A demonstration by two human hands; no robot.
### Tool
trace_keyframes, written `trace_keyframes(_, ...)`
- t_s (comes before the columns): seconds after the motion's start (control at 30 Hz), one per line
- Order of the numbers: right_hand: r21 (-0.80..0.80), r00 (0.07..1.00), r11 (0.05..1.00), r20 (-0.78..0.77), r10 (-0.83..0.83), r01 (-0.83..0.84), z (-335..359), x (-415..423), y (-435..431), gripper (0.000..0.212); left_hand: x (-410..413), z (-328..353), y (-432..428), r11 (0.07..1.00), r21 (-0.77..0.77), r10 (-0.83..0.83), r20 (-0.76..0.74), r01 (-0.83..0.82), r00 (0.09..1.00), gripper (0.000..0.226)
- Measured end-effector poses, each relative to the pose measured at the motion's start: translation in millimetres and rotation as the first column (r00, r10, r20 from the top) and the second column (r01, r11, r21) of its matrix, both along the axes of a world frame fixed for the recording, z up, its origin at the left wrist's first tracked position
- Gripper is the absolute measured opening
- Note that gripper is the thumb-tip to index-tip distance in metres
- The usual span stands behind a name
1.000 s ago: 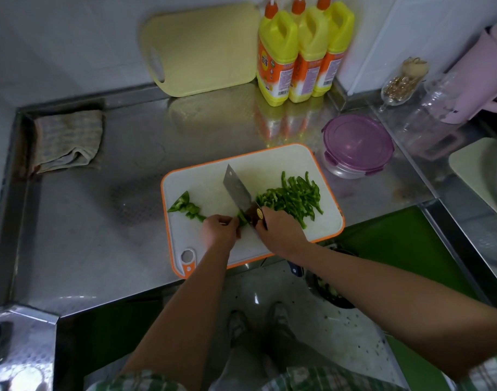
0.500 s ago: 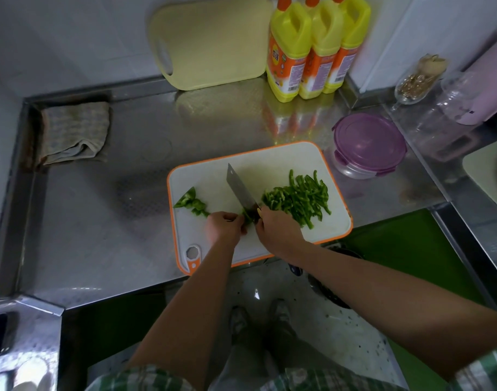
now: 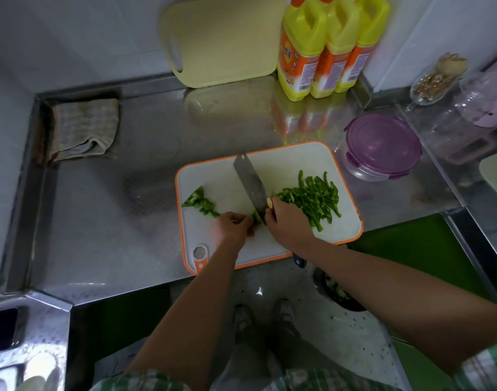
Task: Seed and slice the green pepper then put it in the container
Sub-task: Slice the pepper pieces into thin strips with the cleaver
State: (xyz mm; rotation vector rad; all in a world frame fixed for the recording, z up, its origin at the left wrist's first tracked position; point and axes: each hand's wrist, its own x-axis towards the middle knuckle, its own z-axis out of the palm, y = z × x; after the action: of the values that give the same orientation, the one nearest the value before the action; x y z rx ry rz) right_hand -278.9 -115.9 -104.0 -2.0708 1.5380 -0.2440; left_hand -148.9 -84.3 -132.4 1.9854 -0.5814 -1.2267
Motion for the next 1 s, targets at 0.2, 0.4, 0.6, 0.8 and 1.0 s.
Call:
trace_keyframes(0.2, 0.018, 1.000, 1.000, -0.011, 0.016, -0.016, 9, -8, 1, 0.019, -2, -7, -5, 1.000, 0.011, 0.012, 0.026, -0.012, 1.000, 0.012)
trace_keyframes(0.4, 0.067, 0.999, 0.997, -0.030, 0.026, -0.024, 11, -10, 4, 0.014, -3, -9, -5, 1.000, 0.012, 0.014, 0.032, -0.014, 0.999, 0.014)
trace_keyframes(0.6, 0.082, 1.000, 0.997, -0.016, 0.011, -0.009, -1, -16, 16, 0.013, -3, -11, -5, 1.000, 0.007, 0.019, 0.031, -0.019, 0.999, 0.016)
trace_keyframes(0.8, -0.003, 0.999, 1.000, 0.044, -0.006, 0.006, 7, -10, 8, 0.016, -5, -9, -5, 1.000, -0.014, 0.020, 0.051, -0.019, 0.999, 0.018)
trace_keyframes(1.0, 0.023, 1.000, 1.000, 0.003, 0.018, -0.018, 13, -8, 9, 0.016, 0, -5, -7, 0.999, -0.009, 0.032, 0.074, -0.031, 0.997, 0.019)
